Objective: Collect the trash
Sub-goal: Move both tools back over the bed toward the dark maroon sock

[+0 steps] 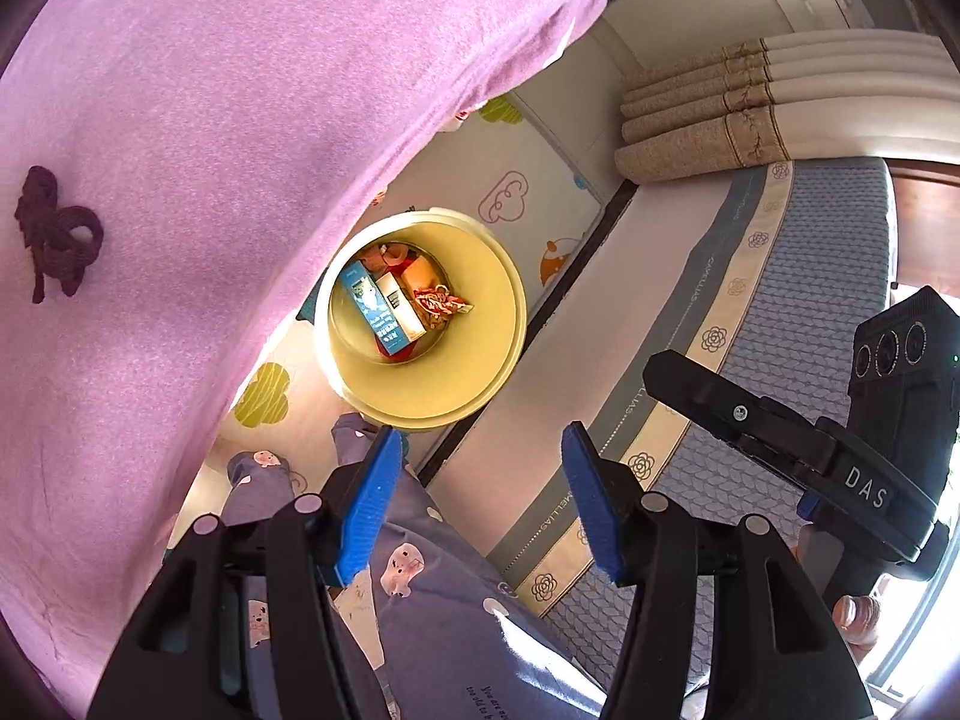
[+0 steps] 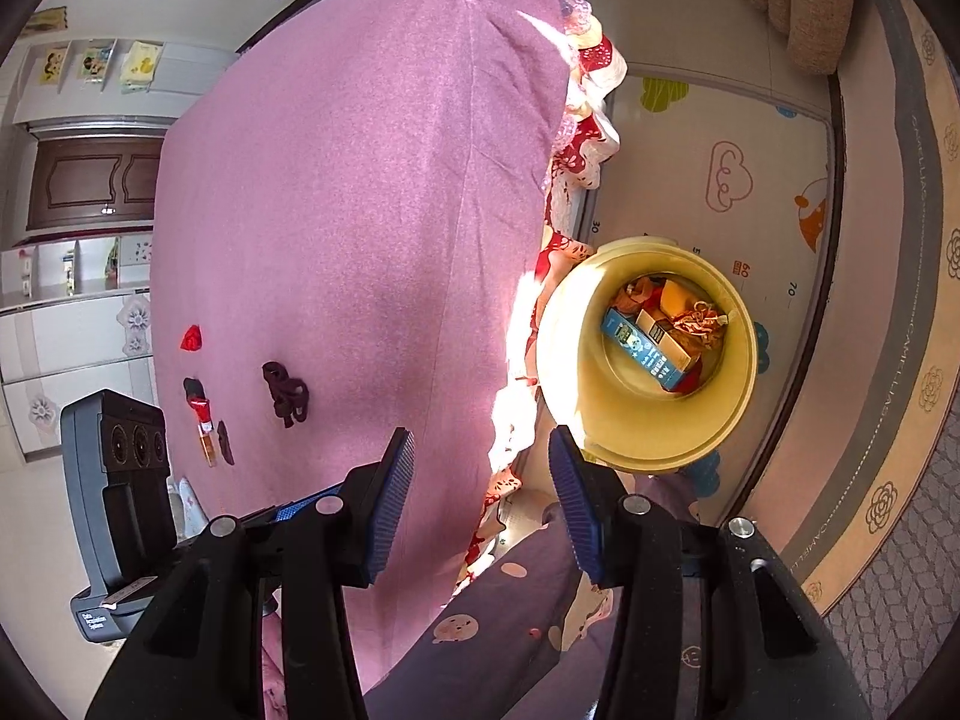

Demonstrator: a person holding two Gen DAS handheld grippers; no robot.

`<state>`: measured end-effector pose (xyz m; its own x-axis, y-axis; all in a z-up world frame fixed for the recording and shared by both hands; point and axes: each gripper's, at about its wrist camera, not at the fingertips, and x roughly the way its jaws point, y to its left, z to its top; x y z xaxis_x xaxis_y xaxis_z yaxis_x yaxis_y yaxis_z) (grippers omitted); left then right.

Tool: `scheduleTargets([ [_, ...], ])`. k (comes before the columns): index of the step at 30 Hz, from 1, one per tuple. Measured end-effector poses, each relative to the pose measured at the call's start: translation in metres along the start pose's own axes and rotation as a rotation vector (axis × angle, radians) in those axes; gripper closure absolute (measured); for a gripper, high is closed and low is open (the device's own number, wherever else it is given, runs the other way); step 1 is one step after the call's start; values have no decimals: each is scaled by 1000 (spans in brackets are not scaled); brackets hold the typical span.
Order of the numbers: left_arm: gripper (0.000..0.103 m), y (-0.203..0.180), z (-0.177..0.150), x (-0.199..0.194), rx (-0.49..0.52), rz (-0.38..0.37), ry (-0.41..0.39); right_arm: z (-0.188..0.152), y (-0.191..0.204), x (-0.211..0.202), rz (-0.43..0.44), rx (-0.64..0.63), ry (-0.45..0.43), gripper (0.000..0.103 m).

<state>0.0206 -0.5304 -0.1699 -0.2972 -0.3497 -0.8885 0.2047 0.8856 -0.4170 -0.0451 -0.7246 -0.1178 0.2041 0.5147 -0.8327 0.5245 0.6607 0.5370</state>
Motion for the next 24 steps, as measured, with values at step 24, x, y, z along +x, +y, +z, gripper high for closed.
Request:
scheduleTargets([
  [24,27,248,-46,-131,-359,-37,-231,-38,234,144,-77,-349,141,54],
])
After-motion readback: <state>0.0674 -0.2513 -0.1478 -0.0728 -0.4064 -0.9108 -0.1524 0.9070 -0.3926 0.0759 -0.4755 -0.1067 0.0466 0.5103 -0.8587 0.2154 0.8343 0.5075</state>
